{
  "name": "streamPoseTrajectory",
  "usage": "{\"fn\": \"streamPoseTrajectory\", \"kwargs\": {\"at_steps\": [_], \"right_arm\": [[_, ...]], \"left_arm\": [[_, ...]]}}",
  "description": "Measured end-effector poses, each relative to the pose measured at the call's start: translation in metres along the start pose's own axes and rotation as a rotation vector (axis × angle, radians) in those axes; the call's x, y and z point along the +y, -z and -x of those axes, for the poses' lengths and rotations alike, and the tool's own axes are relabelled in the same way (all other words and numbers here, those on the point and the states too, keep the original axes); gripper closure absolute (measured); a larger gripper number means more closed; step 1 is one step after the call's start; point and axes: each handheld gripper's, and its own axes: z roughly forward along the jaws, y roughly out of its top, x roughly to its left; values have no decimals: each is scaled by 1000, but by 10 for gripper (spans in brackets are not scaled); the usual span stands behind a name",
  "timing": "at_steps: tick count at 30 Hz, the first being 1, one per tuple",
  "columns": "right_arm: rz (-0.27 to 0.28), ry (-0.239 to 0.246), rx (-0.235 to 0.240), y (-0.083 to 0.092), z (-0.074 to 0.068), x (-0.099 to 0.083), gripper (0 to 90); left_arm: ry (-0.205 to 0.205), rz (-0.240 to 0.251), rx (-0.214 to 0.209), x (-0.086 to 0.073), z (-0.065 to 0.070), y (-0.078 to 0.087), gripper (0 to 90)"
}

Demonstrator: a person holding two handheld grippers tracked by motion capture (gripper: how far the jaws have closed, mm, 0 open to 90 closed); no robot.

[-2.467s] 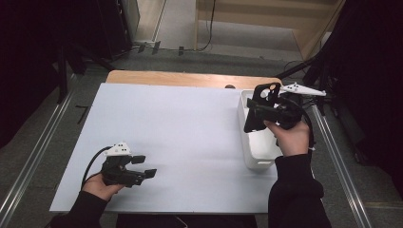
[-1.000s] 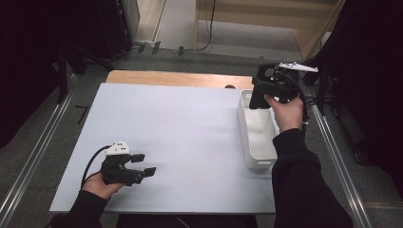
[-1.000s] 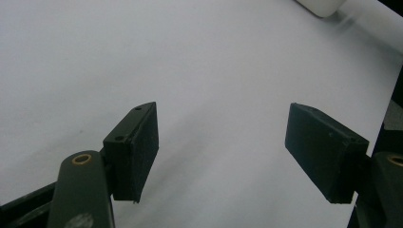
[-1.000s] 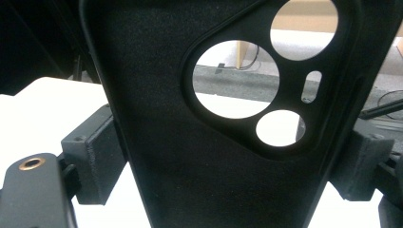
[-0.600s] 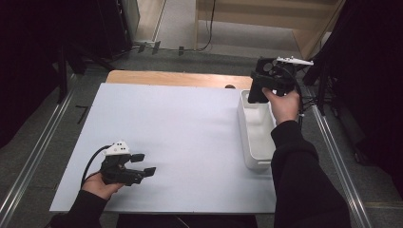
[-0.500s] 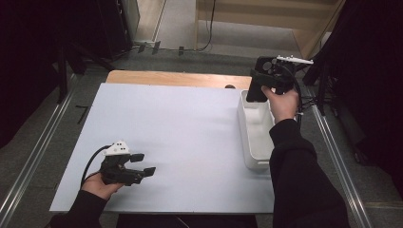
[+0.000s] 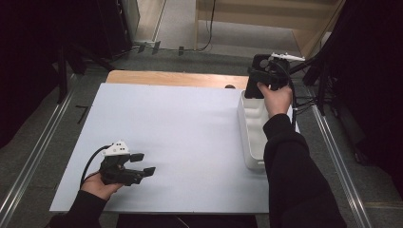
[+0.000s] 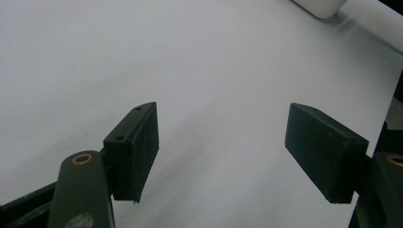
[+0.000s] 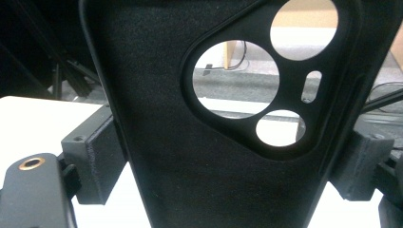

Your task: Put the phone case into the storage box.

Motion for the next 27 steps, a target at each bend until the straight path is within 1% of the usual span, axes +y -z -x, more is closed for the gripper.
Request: {"fn": "streamPoseTrajectory", "kwargs": {"at_steps": [2, 5, 12, 17, 19, 21, 24, 25, 27], "right_arm": [[-1, -9, 3, -4, 1, 0, 120], [-5, -24, 9, -10, 1, 0, 120], [-25, -6, -7, -22, -1, -5, 120], [-37, 10, -38, -28, 1, -10, 120], [-40, 3, -36, -29, 2, -12, 120], [-29, -9, -29, -30, 3, -14, 119], [-26, -9, -17, -32, 5, -18, 119], [-29, -13, -17, -33, 5, -19, 119], [-20, -7, -19, -34, 5, -22, 119]], "left_arm": [[7, 5, -3, 0, 0, -1, 269], [3, 1, -2, 0, 0, -1, 268], [7, -2, -10, 0, 0, -1, 269], [9, 2, -12, 0, -1, -1, 270], [7, 2, -13, 0, -1, -1, 270], [3, 2, -15, 0, -1, -1, 270], [2, 2, -15, 1, -1, -1, 270], [6, 5, -16, 1, -1, -1, 270], [8, 7, -11, 1, -2, 0, 270]]}}
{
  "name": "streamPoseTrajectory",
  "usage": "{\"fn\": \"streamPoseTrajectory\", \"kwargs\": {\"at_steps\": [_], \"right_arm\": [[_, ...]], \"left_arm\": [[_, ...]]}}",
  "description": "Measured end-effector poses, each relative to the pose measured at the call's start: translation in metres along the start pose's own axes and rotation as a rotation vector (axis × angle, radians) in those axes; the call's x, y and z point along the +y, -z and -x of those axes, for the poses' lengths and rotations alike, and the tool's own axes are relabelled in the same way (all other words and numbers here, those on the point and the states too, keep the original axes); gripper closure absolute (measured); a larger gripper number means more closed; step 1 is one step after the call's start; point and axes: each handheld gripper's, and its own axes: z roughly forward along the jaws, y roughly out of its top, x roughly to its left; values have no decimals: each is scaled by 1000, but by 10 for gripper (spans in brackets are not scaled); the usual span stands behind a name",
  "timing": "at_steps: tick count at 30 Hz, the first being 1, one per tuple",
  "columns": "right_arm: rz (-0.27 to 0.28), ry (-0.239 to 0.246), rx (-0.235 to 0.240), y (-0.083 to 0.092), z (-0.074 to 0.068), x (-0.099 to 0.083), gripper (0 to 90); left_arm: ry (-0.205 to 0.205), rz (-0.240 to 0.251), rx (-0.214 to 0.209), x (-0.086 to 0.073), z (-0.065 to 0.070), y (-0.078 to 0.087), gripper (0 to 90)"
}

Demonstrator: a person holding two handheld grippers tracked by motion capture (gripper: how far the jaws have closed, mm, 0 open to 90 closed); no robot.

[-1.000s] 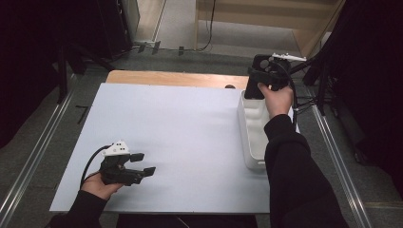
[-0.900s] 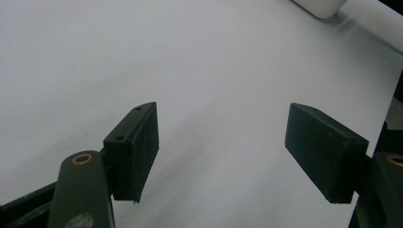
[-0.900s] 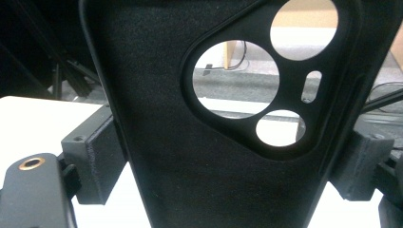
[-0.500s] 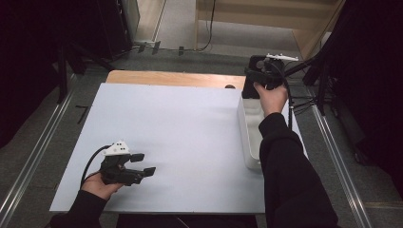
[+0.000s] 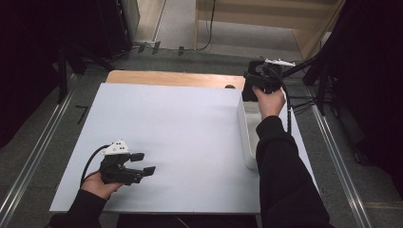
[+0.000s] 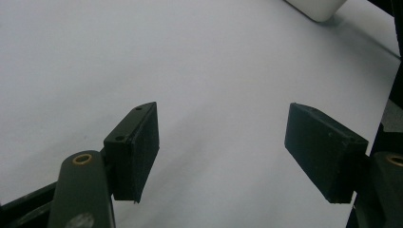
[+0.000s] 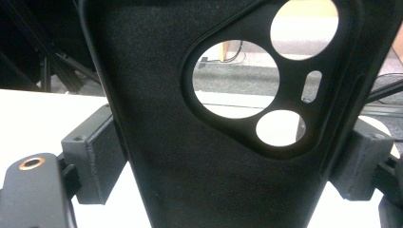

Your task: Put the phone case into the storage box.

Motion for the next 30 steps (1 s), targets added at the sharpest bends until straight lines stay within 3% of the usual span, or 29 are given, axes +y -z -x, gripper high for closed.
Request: {"fn": "streamPoseTrajectory", "kwargs": {"at_steps": [12, 30], "right_arm": [[4, -27, -6, -8, 1, -16, 118], [-36, -12, -8, -14, 1, -30, 112]], "left_arm": [[4, 4, -2, 1, -2, 0, 270], [5, 2, 4, 0, -3, 1, 270]]}}
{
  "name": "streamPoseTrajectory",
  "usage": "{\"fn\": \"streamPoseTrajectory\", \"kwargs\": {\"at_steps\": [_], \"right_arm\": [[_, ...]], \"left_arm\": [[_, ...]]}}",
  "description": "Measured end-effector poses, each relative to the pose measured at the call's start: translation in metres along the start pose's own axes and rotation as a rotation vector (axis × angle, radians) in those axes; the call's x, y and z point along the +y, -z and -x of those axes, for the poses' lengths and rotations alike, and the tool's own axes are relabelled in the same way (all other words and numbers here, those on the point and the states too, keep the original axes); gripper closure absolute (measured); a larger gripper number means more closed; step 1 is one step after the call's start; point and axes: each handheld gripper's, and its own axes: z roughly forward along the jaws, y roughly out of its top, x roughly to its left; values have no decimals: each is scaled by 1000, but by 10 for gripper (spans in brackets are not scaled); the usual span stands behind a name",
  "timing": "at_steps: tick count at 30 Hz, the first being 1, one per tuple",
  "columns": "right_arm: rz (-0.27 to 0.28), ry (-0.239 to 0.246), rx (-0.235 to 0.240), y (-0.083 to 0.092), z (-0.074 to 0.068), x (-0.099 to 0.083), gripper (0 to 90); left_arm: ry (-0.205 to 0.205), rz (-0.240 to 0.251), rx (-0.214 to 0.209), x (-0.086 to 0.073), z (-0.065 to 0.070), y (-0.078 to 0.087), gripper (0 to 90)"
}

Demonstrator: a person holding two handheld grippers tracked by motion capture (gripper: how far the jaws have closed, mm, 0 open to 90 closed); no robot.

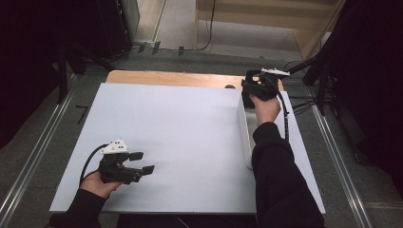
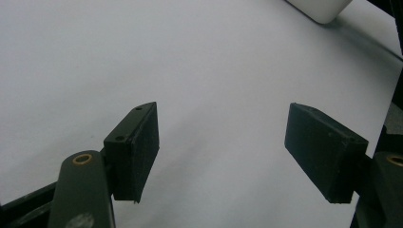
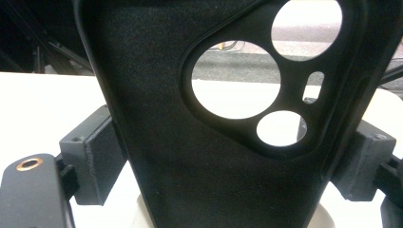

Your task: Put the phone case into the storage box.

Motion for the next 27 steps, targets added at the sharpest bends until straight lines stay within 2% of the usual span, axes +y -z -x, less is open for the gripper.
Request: {"fn": "streamPoseTrajectory", "kwargs": {"at_steps": [7, 14, 20, 27], "right_arm": [[4, -12, -13, -3, 0, -6, 109], [-18, -22, 10, -3, 2, -6, 102], [-43, -8, 6, -6, 0, -7, 85], [-24, 7, -17, -6, -3, -7, 72]], "left_arm": [[-1, -1, 0, 0, 0, 0, 270], [-1, -2, 1, 0, 0, 0, 270], [-9, -8, 11, -1, 0, 0, 270], [-6, -6, 12, -1, 0, 1, 269]]}}
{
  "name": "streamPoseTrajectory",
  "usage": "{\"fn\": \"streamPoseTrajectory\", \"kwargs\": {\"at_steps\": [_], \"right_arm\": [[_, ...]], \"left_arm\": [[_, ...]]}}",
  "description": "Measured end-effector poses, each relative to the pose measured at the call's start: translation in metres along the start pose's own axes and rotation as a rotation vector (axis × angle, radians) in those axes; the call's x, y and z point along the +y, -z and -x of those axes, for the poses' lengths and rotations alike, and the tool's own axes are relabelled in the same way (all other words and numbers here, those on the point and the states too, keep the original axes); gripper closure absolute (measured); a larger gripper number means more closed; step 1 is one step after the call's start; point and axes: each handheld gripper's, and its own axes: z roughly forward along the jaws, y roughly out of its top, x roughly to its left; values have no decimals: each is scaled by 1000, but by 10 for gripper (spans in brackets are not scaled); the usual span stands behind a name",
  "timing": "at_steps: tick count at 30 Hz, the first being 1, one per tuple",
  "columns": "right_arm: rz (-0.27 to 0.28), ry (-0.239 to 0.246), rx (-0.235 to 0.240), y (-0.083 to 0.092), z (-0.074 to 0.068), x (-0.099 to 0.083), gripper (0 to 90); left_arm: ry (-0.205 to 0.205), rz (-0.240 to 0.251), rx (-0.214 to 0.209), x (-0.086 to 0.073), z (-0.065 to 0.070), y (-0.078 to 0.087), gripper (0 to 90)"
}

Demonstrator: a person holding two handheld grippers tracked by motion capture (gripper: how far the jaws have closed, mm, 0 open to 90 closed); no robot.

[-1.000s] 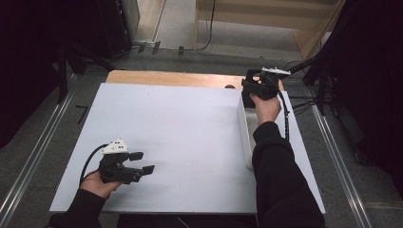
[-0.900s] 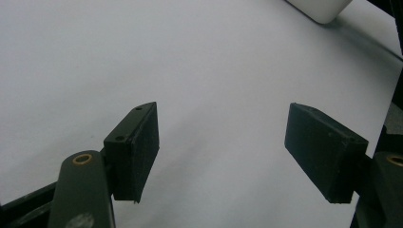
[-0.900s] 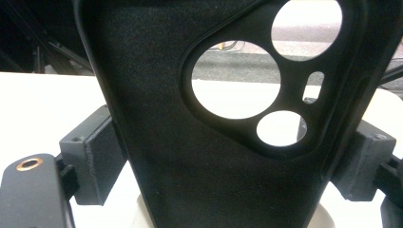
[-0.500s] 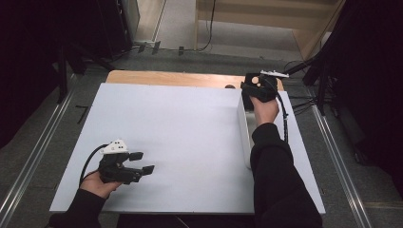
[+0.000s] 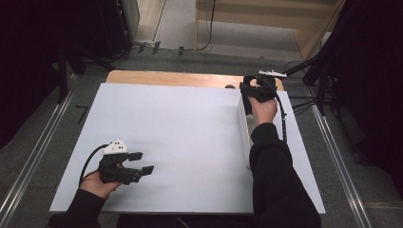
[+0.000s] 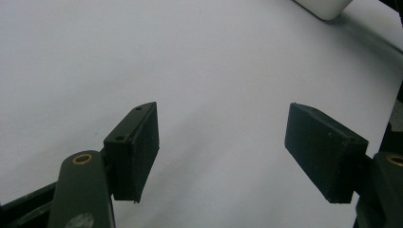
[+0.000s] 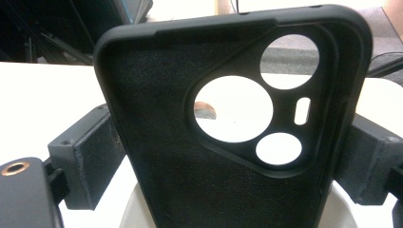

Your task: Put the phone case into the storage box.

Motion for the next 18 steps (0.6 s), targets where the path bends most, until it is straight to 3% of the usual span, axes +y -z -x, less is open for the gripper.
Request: {"fn": "streamPoseTrajectory", "kwargs": {"at_steps": [18], "right_arm": [[9, 14, -3, 6, 1, 8, 18]], "left_arm": [[2, -1, 2, 0, 0, -1, 269]]}}
